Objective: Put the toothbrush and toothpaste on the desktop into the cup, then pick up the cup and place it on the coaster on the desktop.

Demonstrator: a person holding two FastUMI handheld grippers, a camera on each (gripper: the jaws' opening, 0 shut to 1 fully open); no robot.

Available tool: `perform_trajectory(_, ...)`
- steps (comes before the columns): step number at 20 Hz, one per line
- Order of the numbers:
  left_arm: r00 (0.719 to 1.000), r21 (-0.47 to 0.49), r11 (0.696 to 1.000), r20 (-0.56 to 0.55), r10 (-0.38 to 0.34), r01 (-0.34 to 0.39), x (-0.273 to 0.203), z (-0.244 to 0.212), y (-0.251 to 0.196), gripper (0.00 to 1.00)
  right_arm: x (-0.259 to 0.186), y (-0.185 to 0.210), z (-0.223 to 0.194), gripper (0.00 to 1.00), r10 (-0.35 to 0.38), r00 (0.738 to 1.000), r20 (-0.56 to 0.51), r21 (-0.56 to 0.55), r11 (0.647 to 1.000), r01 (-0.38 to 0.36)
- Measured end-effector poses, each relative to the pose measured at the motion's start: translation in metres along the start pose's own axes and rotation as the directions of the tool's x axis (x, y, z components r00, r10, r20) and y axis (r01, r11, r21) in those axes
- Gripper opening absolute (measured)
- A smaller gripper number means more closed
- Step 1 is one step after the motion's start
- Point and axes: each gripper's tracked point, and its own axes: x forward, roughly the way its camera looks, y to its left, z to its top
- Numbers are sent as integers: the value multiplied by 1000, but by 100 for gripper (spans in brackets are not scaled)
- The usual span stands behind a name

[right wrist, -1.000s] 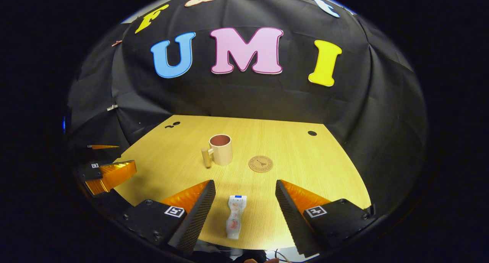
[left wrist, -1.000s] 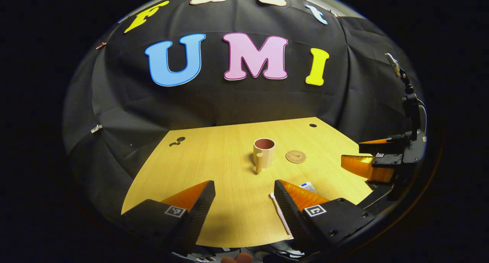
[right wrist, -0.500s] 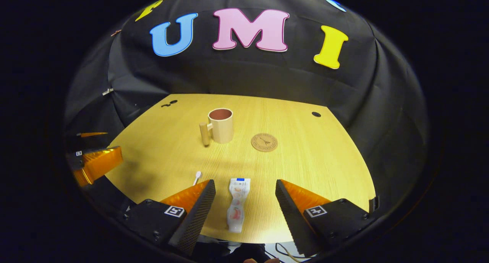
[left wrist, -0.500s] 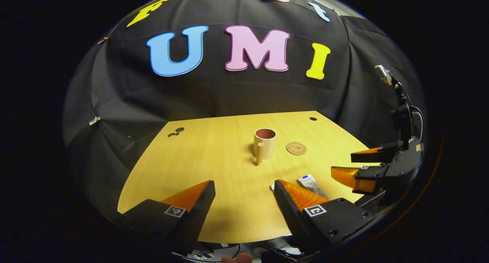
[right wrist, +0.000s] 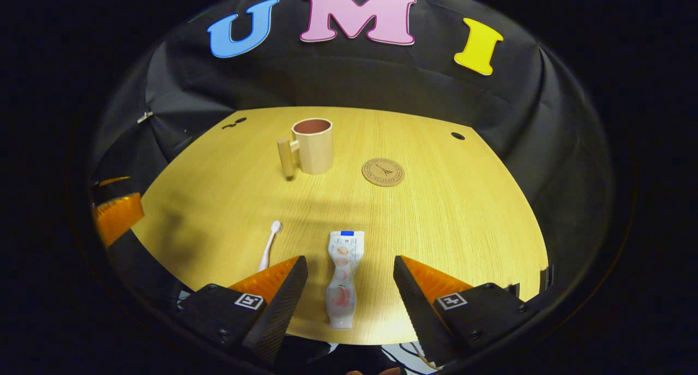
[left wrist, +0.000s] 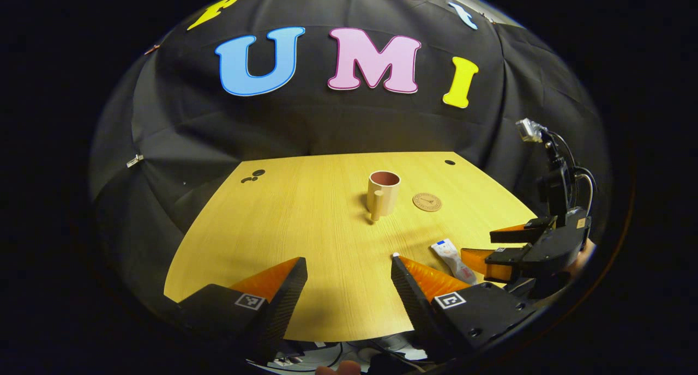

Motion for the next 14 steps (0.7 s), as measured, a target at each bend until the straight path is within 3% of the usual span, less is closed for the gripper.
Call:
perform_trajectory(5,1000,-15,1000,-4,19,-20,-1,-5,14,96,24,-1,-12,99,-21,998,-62,-32,999,19)
perform_trajectory(14,999,-38,999,-10,35,-35,1,-11,29,96,52,10,-32,90,-48,986,-157,-47,998,42)
